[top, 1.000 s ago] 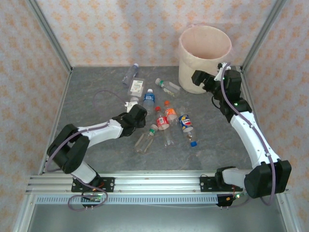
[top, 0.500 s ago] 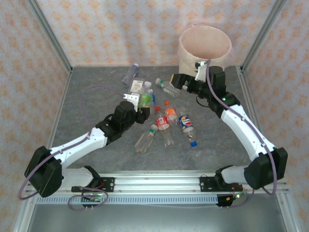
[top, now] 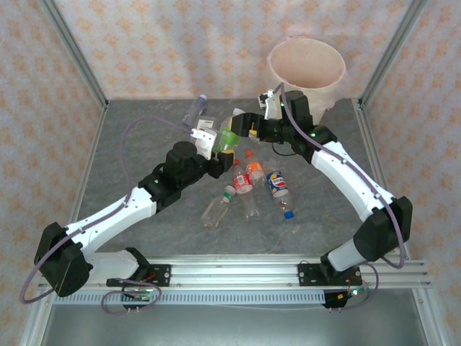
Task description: Put the plastic bottles in the bin
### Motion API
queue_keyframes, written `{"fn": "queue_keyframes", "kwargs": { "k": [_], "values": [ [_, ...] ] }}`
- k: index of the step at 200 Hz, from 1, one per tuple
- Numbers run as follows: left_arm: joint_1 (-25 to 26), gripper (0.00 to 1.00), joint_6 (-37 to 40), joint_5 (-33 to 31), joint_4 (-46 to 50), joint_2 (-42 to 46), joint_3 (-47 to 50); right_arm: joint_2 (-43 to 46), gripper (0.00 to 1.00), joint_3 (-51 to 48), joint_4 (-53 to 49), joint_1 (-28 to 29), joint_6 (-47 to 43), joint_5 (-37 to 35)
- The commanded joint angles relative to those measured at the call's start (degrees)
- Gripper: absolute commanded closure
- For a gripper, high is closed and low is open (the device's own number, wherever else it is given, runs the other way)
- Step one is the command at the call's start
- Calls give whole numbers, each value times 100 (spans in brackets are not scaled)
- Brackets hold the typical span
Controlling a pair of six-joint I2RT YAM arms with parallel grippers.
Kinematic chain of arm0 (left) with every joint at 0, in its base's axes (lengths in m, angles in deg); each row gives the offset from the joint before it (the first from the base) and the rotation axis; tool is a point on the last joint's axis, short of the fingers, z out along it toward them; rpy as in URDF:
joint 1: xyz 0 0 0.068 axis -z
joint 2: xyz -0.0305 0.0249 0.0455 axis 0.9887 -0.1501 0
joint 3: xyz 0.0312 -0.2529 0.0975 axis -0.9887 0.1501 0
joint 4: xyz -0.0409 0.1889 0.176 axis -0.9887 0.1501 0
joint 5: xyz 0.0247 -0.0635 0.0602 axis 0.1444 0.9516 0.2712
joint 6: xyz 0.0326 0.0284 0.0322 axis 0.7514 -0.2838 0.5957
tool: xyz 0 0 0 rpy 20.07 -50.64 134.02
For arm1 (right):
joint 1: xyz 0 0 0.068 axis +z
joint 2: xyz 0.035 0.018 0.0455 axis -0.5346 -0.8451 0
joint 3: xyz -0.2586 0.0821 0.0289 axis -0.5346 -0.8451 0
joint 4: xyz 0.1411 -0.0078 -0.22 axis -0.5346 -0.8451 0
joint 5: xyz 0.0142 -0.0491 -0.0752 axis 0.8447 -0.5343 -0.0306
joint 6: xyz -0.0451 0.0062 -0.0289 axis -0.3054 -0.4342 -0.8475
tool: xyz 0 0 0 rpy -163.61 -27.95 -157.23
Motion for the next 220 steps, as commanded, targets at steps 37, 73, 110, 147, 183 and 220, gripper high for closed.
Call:
{"fn": "queue_keyframes", "kwargs": {
  "k": [37,73,110,147,183,220],
  "values": [
    [41,51,153,107,-177,-167,-314,-285,1,40,598,120,368,938],
    [44,51,82,68,-202,-282,-371,-360,0,-56,772,119,455,946],
    [44,50,3,-5,-131,-378,-448,-379,17,-146,969,119,583,762],
    [39,42,-204,-216,-1,-484,-529,-377,35,-99,724,120,430,432],
    [30,16,-467,-474,197,-533,-609,-300,40,74,291,112,89,-127],
    [-12,0,-513,105,202,-236,-426,-124,43,210,72,-35,-233,-833]
  ]
}}
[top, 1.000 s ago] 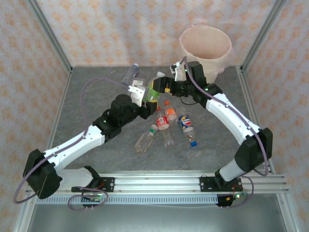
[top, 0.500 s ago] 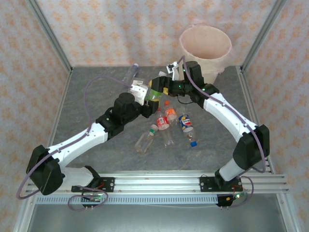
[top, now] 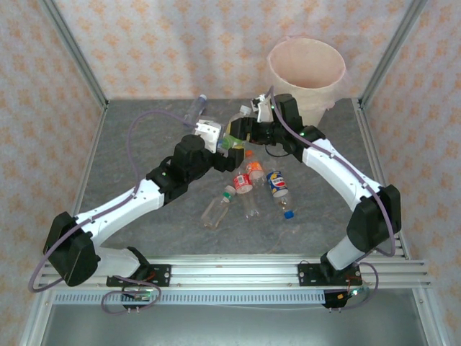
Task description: Put the plastic bottles in the bin
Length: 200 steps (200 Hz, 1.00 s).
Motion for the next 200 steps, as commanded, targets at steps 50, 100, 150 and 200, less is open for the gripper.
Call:
{"fn": "queue_keyframes", "kwargs": {
  "k": [50,100,150,200],
  "values": [
    [-58,0,-381,-890,-61,1099,858,310,44,833,-294,-541,-688,-1224],
    [-123,0,-1000,-2184,53,1877,1716,-441,45,2433,-672,-886,-1256,-2106],
    [-344,0,-1230,-2625,291,2607,2227,-1324,45,3988,-618,-952,-1992,-3496],
    [-624,0,-1512,-2670,289,2955,2569,-2496,45,5732,-935,-1293,-2369,-4077]
  ]
}}
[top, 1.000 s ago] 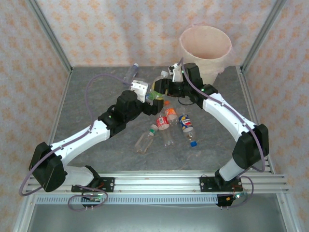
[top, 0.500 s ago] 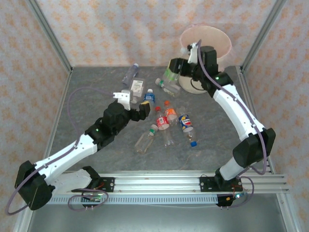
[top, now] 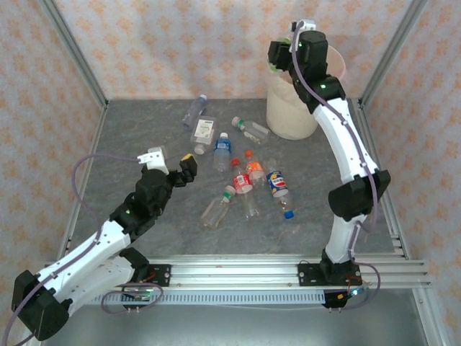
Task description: Put the plastic bottles in the bin
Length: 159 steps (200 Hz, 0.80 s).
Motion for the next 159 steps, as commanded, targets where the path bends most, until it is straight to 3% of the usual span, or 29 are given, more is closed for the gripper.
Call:
{"fn": "queue_keyframes", "kwargs": {
  "k": [1,16,31,48,127,159],
  "values": [
    [-96,0,-250,-244,53,134,164,-574,45,1121,-348,-275,-171,-379],
    [-115,0,-327,-292,38,198,264,-1230,45,2321,-1025,-365,-93,-446],
    [-135,0,-395,-337,4,248,350,-1817,44,3186,-1222,-392,-403,-955],
    [-171,0,-432,-346,12,275,389,-1921,44,2904,-675,-515,-636,-1244],
    [-235,0,-787,-430,137,43,376,-2572,41,2463,1001,-1062,-1150,-997],
    [-236,0,-849,-470,261,-26,310,-2864,28,2548,1133,-1071,-1092,-1164]
  ]
}}
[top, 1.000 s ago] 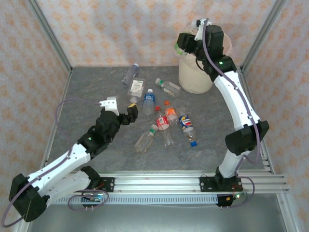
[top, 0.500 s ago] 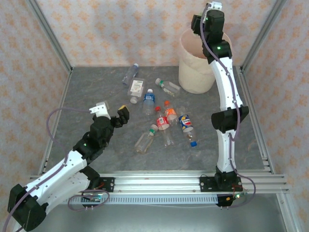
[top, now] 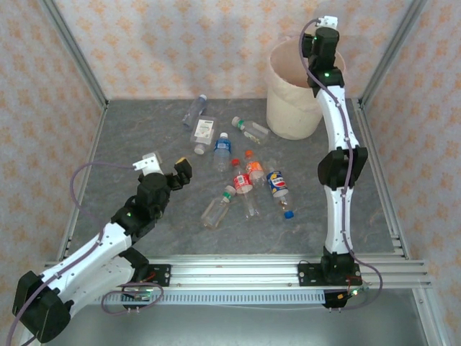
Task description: Put the plastic bottles in the bin
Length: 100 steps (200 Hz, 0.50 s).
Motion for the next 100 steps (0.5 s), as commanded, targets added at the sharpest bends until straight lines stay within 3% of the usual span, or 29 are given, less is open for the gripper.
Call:
{"fn": "queue_keyframes", "kwargs": {
  "k": [1,33,74,100],
  "values": [
    [-80,0,-174,-219,214,-38,-69,-173,27,162,482,55,-56,-179],
    [-79,0,-190,-162,276,-181,-155,-214,12,387,143,55,31,-347],
    [-80,0,-184,27,419,-581,-403,223,9,497,-686,55,111,-288],
    [-79,0,-219,115,607,-859,-561,884,6,-139,-977,37,8,-81]
  ]
}}
